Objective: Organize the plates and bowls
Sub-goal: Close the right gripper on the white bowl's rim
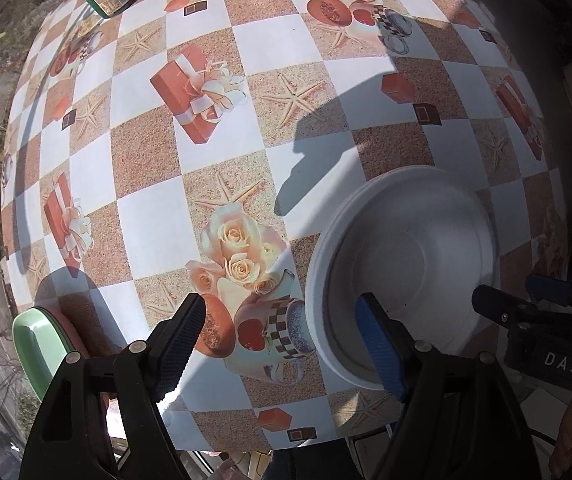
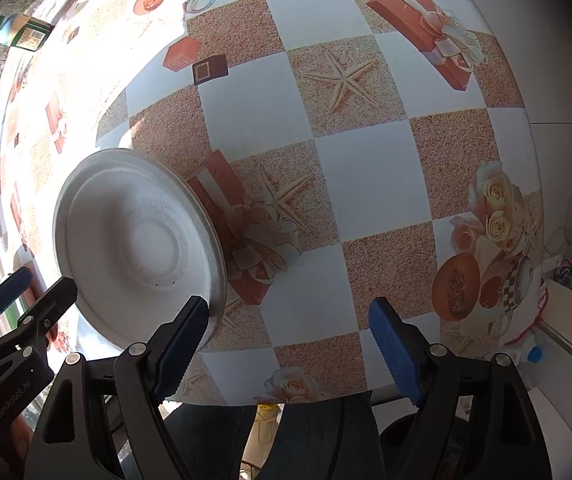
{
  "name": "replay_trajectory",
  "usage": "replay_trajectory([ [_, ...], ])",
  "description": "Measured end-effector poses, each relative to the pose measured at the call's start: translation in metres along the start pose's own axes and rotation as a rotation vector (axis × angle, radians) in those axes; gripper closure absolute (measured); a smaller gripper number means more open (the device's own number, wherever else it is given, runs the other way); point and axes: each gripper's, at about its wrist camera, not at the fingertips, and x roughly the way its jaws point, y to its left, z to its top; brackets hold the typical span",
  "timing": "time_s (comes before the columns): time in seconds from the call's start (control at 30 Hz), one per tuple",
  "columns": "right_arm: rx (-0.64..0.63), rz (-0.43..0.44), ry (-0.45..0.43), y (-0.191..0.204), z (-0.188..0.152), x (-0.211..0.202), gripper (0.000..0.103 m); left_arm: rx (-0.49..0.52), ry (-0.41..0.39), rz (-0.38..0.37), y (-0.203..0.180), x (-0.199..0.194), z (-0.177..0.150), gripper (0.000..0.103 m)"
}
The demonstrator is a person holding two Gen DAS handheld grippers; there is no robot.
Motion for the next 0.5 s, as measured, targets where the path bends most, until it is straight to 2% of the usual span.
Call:
replay_trajectory([
  [0.23, -0.040, -0.005, 0.018, 0.012, 0.026, 0.007, 0.020, 0.025, 0.027, 0.038, -0.024, 0.022, 0.014, 0.023],
  [0.5, -0.090, 0.027, -0.004, 0.035, 0.042, 0.000, 0.020, -0.001, 0.061, 0.047, -0.023, 0.036, 0.012, 0.023],
])
